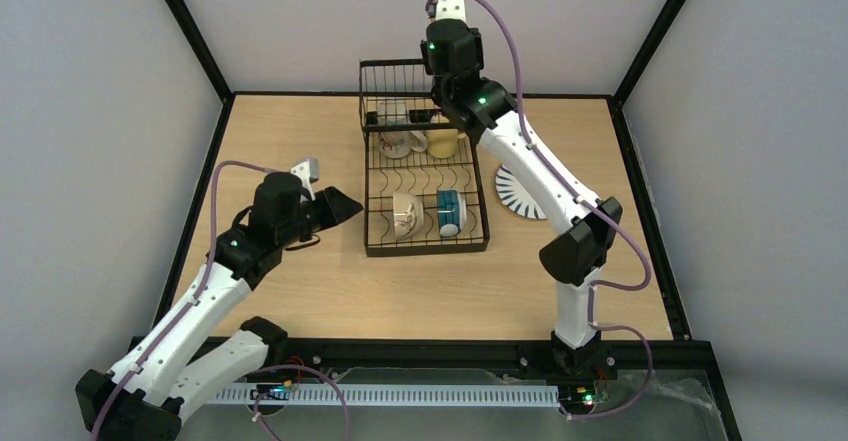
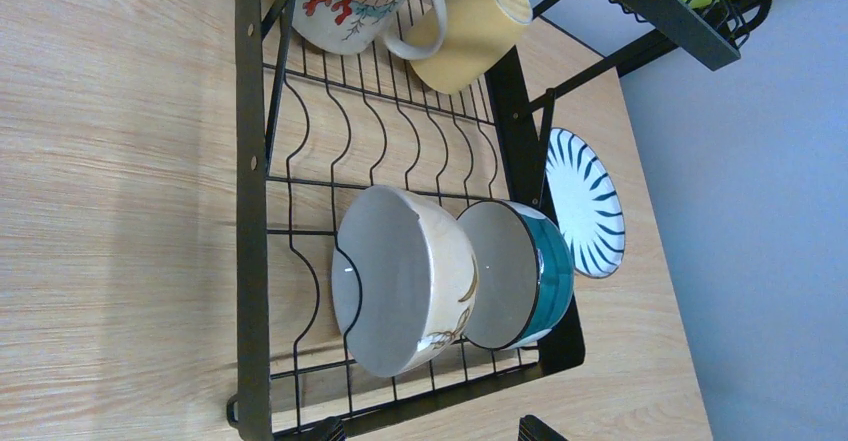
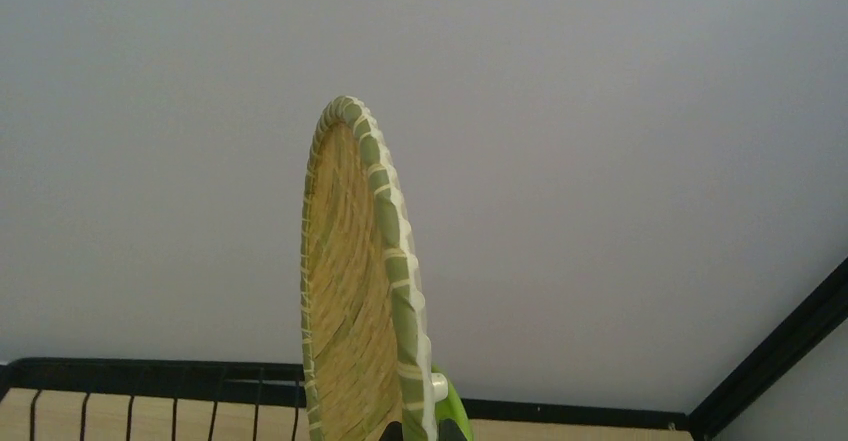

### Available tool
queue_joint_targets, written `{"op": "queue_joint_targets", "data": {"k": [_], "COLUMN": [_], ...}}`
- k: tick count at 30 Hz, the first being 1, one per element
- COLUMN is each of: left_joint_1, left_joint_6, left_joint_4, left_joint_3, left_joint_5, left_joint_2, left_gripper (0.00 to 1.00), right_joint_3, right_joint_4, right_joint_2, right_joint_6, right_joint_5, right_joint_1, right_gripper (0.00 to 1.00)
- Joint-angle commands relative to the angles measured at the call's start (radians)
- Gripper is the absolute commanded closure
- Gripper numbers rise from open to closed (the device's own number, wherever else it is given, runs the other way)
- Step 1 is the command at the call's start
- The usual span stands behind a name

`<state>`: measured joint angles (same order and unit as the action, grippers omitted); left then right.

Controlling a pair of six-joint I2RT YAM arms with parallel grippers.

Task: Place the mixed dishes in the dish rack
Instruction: Insert the plate into the dish rack.

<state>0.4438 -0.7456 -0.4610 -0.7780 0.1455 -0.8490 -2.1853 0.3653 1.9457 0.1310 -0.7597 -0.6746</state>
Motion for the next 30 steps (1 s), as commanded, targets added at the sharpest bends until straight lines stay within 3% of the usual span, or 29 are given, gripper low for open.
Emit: {"op": "queue_joint_targets", "data": {"k": [1,30], "left_joint_1": [-0.005,-0.033], "left_joint_6": [0.027,0.079], "left_joint_4": [-0.020,-0.043], "left_joint_3": [0.006,0.011], "left_joint_5": [-0.008,0.040], "left_joint_2": [-0.010,-0.035], "left_gripper": [0.01,0.01], "right_joint_3": [-0.042,0.088], "right_joint_4": [0.038,0.095], "right_joint_2": [0.027,0.035], "right_joint_6": [-0.050,-0.200], "right_joint_5": [-0.039,-0.064], "right_joint_1": [-0.006,-0.008], "right_gripper": [1.00,1.00]}}
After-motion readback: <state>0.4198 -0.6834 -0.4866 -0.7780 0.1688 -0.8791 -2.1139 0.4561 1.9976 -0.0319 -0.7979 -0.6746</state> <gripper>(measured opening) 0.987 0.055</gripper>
